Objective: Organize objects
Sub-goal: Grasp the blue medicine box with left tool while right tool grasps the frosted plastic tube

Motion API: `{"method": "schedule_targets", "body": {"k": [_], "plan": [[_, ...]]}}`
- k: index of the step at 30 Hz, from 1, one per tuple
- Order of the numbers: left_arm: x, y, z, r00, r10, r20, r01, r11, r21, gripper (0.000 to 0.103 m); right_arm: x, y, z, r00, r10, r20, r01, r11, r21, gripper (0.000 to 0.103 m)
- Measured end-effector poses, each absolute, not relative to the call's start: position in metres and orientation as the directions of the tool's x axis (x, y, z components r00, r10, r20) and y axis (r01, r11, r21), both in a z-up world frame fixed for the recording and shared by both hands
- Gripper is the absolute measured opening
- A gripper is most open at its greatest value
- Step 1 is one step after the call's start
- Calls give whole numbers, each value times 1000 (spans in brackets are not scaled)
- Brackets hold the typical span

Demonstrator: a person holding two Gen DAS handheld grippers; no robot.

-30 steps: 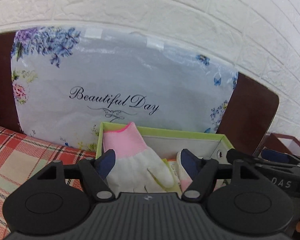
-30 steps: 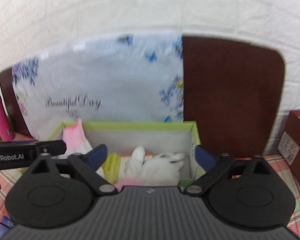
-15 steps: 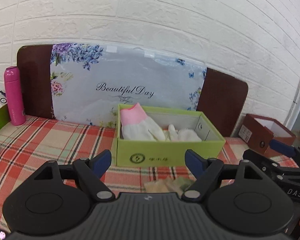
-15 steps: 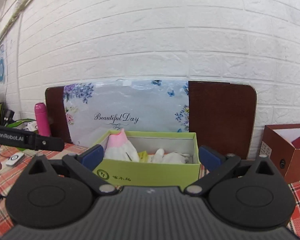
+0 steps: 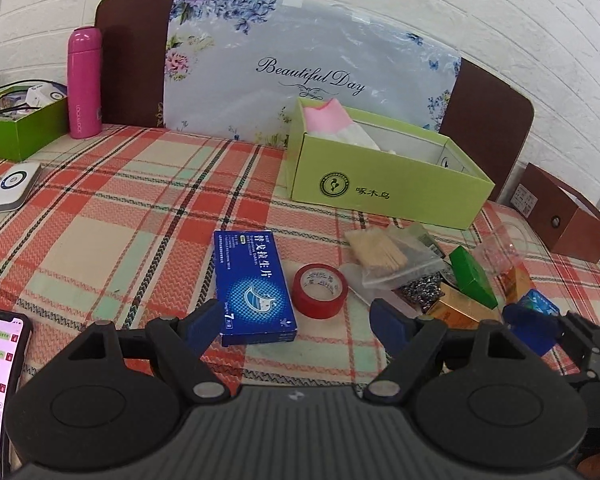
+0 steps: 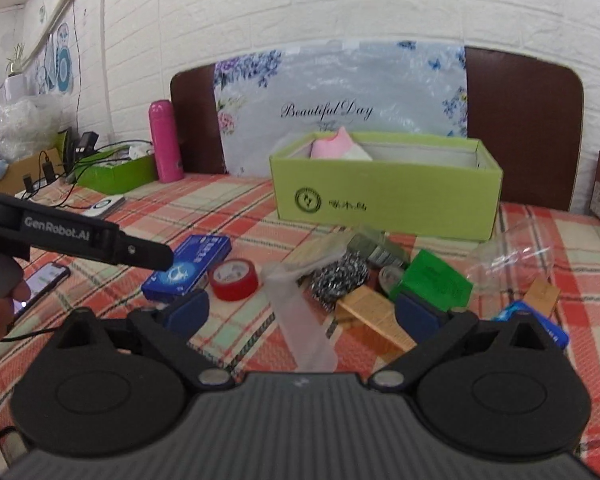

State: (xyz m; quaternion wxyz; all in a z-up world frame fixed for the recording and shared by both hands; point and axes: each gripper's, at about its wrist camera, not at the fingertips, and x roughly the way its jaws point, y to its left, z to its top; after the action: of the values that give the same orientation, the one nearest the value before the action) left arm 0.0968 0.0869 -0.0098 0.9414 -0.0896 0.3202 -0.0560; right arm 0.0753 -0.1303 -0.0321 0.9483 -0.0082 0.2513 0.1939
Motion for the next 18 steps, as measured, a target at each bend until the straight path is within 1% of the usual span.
{"method": "schedule_targets", "body": {"k": [1, 3, 4, 6, 7, 8, 9, 11, 12, 14, 16, 17, 18], "plan": [[101, 88, -13, 786, -153, -599, 37, 979, -201, 84, 80, -127, -37, 784, 360, -506, -372, 925, 82, 89], [110, 87, -18, 781, -141, -608, 29, 981, -190, 84, 85, -121, -46, 762, 341, -550, -373, 926, 58, 72], [115, 86, -21, 777, -135, -615, 27, 983, -182, 84, 87, -119, -51, 758, 328, -564, -369, 929, 44, 68], [126, 84, -28, 770, -131, -625, 33, 986, -165, 84, 91, -119, -56, 748, 311, -586, -362, 931, 32, 56], [131, 83, -32, 762, -122, -636, 30, 988, -152, 84, 92, -120, -59, 740, 306, -598, -358, 933, 35, 52], [136, 83, -35, 756, -112, -645, 24, 989, -144, 84, 93, -121, -61, 730, 300, -614, -350, 936, 40, 41], [141, 84, -39, 752, -108, -651, 21, 990, -141, 84, 93, -123, -64, 717, 297, -631, -345, 937, 49, 34], [150, 85, -46, 739, -98, -667, 11, 991, -134, 84, 88, -127, -65, 710, 304, -635, -347, 936, 61, 28], [153, 86, -48, 735, -100, -671, 11, 991, -136, 85, 84, -127, -64, 701, 311, -642, -353, 933, 67, 28], [155, 89, -50, 738, -124, -663, 21, 987, -161, 85, 78, -127, -59, 683, 338, -648, -378, 922, 83, 27], [154, 92, -50, 736, -147, -660, 33, 983, -182, 79, 74, -127, -54, 672, 362, -647, -399, 912, 96, 27], [152, 92, -50, 734, -163, -660, 46, 981, -191, 69, 75, -125, -51, 671, 365, -645, -404, 910, 94, 27], [150, 92, -50, 727, -172, -664, 56, 980, -193, 67, 76, -124, -50, 678, 363, -639, -403, 911, 89, 29]]}}
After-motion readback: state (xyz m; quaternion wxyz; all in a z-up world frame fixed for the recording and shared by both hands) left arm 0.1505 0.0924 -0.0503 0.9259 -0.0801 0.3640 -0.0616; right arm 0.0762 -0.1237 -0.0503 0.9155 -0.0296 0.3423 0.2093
